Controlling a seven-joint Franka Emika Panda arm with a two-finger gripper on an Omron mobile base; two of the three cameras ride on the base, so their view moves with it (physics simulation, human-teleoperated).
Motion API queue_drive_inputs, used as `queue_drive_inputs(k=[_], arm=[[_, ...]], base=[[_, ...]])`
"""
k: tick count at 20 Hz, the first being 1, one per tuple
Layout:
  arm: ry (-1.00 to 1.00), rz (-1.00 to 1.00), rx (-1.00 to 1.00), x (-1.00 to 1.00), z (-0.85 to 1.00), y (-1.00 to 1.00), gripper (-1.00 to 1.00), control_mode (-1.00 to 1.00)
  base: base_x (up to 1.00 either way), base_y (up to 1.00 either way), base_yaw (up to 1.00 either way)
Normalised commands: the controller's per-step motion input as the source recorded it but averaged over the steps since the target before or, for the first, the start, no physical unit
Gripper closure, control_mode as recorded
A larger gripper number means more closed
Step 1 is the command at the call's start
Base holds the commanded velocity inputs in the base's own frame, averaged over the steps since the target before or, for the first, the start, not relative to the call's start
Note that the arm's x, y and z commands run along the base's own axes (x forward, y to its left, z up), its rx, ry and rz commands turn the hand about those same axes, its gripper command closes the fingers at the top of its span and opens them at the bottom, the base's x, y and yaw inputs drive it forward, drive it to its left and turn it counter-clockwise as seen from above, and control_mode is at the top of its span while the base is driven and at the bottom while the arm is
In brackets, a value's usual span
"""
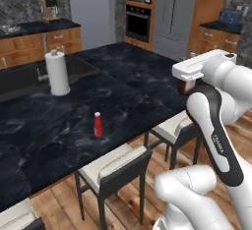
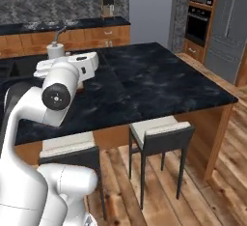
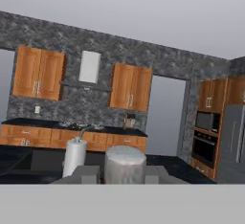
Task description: The dining table condiment station is running low on ketchup. Refill the condiment station by opening the cabinet and taking the ketchup from the cabinet and placing it on the dining table.
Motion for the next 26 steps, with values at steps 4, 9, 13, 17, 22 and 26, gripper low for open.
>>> queue_drive_inputs(k=[4,9,13,17,22,26], arm=[[0.0,0.0,0.0,0.0,0.0,0.0,1.0,1.0],[0.0,0.0,0.0,0.0,0.0,0.0,1.0,1.0],[0.0,0.0,0.0,0.0,0.0,0.0,1.0,1.0],[0.01,0.25,0.01,0.03,-0.71,-0.47,1.0,-1.0],[0.05,0.36,0.0,0.48,-1.0,-0.34,1.0,-1.0],[-0.01,0.28,0.0,0.66,-0.7,-0.13,1.0,-1.0]], base=[[0.87,-0.56,0.49],[0.45,-0.38,0.37],[0.11,-0.16,0.27],[0.0,-0.13,0.08],[0.0,0.0,0.0],[0.0,0.0,0.0]])
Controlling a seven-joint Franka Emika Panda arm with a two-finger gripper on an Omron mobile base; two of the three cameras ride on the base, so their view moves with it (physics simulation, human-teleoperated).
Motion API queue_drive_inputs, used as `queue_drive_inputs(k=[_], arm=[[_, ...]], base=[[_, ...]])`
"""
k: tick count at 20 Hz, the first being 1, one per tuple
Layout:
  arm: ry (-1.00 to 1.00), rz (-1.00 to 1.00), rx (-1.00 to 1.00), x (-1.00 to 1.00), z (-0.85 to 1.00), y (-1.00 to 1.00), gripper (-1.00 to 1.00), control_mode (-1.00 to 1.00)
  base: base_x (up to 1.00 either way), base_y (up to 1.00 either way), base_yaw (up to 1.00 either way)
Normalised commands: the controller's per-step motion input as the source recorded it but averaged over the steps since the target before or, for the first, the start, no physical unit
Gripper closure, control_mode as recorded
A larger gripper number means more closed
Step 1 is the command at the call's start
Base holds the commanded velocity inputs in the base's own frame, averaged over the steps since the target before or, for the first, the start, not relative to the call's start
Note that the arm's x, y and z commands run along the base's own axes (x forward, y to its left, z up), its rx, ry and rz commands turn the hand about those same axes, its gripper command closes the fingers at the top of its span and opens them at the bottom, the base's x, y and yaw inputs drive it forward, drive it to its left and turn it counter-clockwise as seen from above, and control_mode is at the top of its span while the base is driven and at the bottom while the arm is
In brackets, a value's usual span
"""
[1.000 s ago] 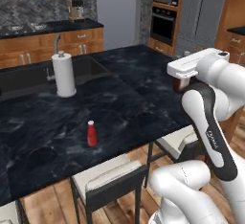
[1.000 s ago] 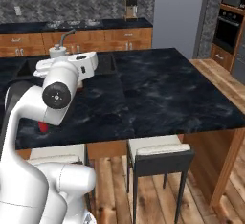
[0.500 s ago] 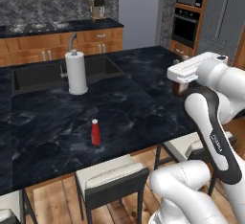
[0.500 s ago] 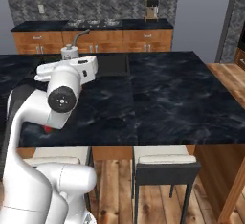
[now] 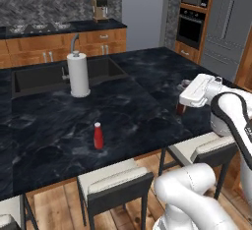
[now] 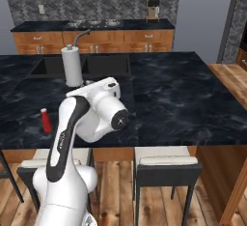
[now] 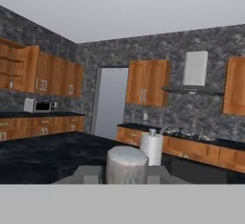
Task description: The dining table condiment station is running low on ketchup. Refill the condiment station by opening the cabinet and taking the ketchup from the cabinet and placing it on the dining table.
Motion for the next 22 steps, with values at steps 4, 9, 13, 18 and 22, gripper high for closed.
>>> queue_drive_inputs(k=[4,9,13,18,22], arm=[[0.0,0.2,0.0,0.5,-0.67,-0.06,1.0,-1.0],[0.0,0.16,0.0,0.32,-0.75,-0.06,1.0,-1.0],[0.0,0.09,0.0,0.18,-0.63,-0.09,1.0,-1.0],[0.0,0.0,-0.06,0.14,-0.39,0.0,1.0,-1.0],[0.01,-0.02,-0.11,0.35,-0.26,0.14,1.0,-1.0]], base=[[0.0,0.0,0.0],[0.0,0.0,0.0],[0.0,0.0,0.0],[0.0,0.0,0.0],[0.0,0.0,0.0]])
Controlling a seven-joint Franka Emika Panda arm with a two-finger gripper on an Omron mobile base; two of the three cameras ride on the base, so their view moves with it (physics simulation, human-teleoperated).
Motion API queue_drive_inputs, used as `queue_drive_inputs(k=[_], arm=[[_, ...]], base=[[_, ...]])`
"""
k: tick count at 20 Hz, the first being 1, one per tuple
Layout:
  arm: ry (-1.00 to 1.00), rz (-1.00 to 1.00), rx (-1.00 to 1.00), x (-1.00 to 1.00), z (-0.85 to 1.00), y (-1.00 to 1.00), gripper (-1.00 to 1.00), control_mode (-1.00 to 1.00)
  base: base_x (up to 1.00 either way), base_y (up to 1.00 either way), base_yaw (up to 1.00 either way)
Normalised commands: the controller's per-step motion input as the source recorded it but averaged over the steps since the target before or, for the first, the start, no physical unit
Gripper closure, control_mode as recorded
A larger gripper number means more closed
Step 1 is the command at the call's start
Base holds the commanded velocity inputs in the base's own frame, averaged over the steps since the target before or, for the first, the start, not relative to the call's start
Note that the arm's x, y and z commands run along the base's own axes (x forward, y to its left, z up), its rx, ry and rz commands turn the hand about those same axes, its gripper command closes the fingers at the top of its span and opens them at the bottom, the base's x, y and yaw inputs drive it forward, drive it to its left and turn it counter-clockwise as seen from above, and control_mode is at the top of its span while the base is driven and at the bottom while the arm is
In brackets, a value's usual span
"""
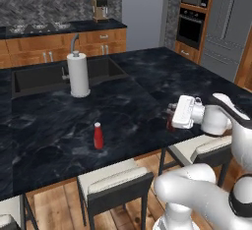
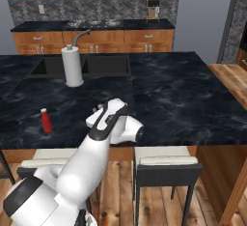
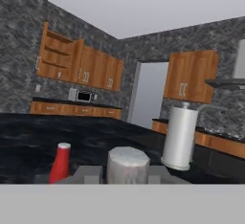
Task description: The dining table condiment station is running low on ketchup. Refill the condiment station by opening the cabinet and taking the ketchup from the cabinet and placing it on the dining table.
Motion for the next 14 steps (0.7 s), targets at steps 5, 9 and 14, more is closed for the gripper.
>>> queue_drive_inputs(k=[5,9,14], arm=[[0.06,-0.02,-0.09,0.53,-0.33,0.14,1.0,-1.0],[0.0,0.0,0.0,0.51,-0.39,0.0,1.0,-1.0],[0.0,0.0,0.02,0.44,-0.46,0.0,1.0,-1.0]], base=[[0.0,0.0,0.0],[0.0,0.0,0.0],[0.0,0.0,0.0]])
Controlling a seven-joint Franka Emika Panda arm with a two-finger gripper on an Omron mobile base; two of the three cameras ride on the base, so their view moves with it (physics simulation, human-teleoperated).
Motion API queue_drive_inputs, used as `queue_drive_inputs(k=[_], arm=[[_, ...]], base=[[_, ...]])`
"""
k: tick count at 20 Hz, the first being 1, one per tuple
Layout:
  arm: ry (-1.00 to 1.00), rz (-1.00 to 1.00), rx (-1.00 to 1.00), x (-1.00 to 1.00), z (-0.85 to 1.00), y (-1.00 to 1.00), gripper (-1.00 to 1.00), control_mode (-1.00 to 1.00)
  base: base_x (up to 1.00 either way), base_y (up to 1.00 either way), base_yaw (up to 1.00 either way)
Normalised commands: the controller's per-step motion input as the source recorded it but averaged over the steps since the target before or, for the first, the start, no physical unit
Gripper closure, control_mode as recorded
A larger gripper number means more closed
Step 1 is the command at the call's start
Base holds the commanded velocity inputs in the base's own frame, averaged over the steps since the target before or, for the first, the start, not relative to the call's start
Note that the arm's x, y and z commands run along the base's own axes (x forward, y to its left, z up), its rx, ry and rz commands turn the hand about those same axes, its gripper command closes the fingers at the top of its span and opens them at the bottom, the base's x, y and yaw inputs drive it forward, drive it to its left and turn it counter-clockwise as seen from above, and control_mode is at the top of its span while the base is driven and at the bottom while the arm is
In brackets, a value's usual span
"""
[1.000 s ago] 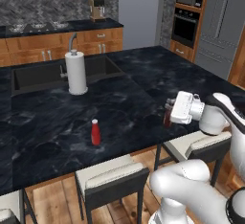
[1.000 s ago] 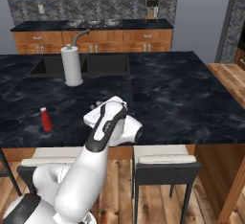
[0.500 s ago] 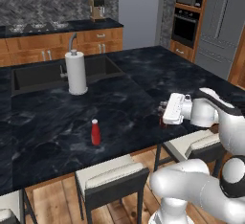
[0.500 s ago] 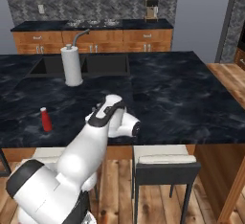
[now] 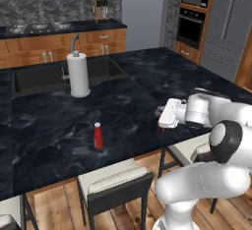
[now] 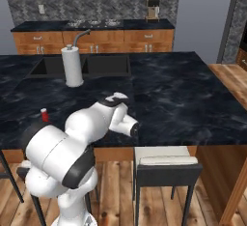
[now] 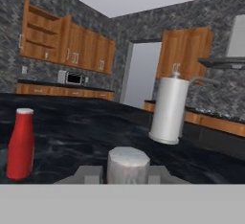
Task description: The dining table condiment station is running low on ketchup. Refill the condiment station by opening the cabinet and taking the ketchup from the cabinet and placing it on the dining table.
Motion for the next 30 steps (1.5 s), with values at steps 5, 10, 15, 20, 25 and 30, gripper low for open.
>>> queue_drive_inputs(k=[5,10,15,20,25,30], arm=[[0.0,0.0,0.0,0.46,-0.41,0.0,1.0,-1.0],[0.0,0.0,0.01,0.3,-0.29,0.0,1.0,-1.0],[0.0,0.03,0.01,0.22,-0.3,0.0,1.0,-1.0],[0.0,0.0,-0.01,0.02,-0.37,0.06,1.0,-1.0],[0.0,0.0,-0.03,-0.09,-0.14,0.36,-1.0,-1.0],[0.01,0.0,-0.01,-0.09,0.0,0.13,-1.0,-1.0]], base=[[0.0,0.0,0.0],[0.0,0.0,0.0],[0.0,0.0,0.0],[0.0,0.0,0.0],[0.0,0.0,0.0],[0.0,0.0,0.0]])
